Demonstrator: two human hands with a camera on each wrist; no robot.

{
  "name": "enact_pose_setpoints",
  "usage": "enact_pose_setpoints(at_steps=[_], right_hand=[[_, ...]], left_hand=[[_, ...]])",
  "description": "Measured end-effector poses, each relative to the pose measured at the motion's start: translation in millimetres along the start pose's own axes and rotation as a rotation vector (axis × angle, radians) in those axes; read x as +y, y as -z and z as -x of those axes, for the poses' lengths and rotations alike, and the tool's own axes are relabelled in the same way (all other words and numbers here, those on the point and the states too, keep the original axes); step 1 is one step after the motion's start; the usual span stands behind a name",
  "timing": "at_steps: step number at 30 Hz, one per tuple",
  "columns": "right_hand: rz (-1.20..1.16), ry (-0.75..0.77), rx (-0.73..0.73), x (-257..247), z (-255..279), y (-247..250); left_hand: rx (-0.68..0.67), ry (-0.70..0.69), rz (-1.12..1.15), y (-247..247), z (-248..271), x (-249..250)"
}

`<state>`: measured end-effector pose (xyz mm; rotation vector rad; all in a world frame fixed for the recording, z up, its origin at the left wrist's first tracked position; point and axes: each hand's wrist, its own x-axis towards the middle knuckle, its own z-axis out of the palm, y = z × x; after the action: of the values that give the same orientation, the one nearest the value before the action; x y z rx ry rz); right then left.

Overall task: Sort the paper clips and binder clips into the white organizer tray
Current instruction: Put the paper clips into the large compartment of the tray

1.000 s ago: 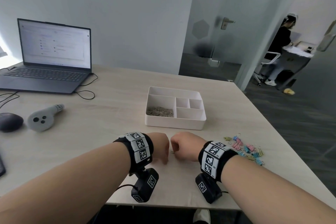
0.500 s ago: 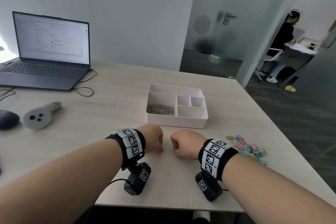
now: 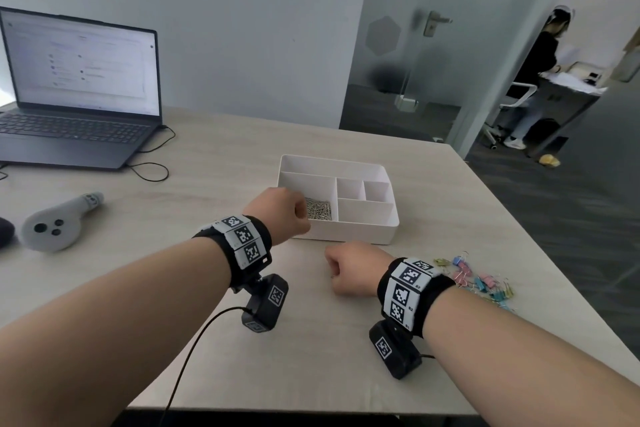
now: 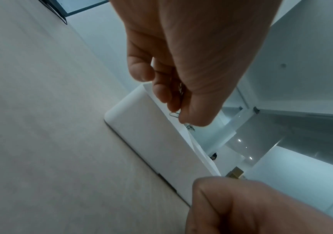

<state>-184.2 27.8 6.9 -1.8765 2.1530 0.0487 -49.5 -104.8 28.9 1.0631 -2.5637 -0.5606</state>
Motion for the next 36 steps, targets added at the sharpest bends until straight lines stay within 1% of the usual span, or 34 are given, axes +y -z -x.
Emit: enact_pose_setpoints(at_steps=[3,7,10,14,17,20,23,26,27,29,32,36], right_hand=[[-0.158,-0.020,0.051,5,-7,7],[-0.444,-0.050,0.220,11,-21,25],[-0.552,-0.061,0.340,13,-36,36],[-0.504,-0.131,0.463,14,-58,42],[-0.449,-0.183,0.455,13,-70,40],[-0.370,-0.168,0.427,13,-73,37],[-0.363,-0.139,0.428,13,-67,35],[-0.390,-0.102,0.470,16,-56,36],[-0.421,-0.111,0.494,17,-51,36],[-0.486,-0.150,0.529,22,-37,34],[-0.585,-0.201,0.540,35,-12,24],[-0.674,-0.252,0.579,60,29,12]], left_hand=[[0.066,0.028,-0.008,0,-15,-7],[0.085,0.064,-0.029,-4,-28,-17],[0.093,0.064,-0.044,-10,-32,-22],[0.118,0.029,-0.066,-18,-32,-27],[0.119,-0.010,-0.079,-19,-29,-30],[0.106,-0.047,-0.082,-18,-28,-31],[0.122,-0.102,-0.076,-18,-25,-29],[0.210,-0.083,0.033,-20,-15,-20],[0.232,-0.075,0.062,-21,-10,-15],[0.234,-0.074,0.119,-25,-2,-3],[0.175,-0.115,0.248,-37,12,20],[0.051,-0.163,0.307,-59,29,52]])
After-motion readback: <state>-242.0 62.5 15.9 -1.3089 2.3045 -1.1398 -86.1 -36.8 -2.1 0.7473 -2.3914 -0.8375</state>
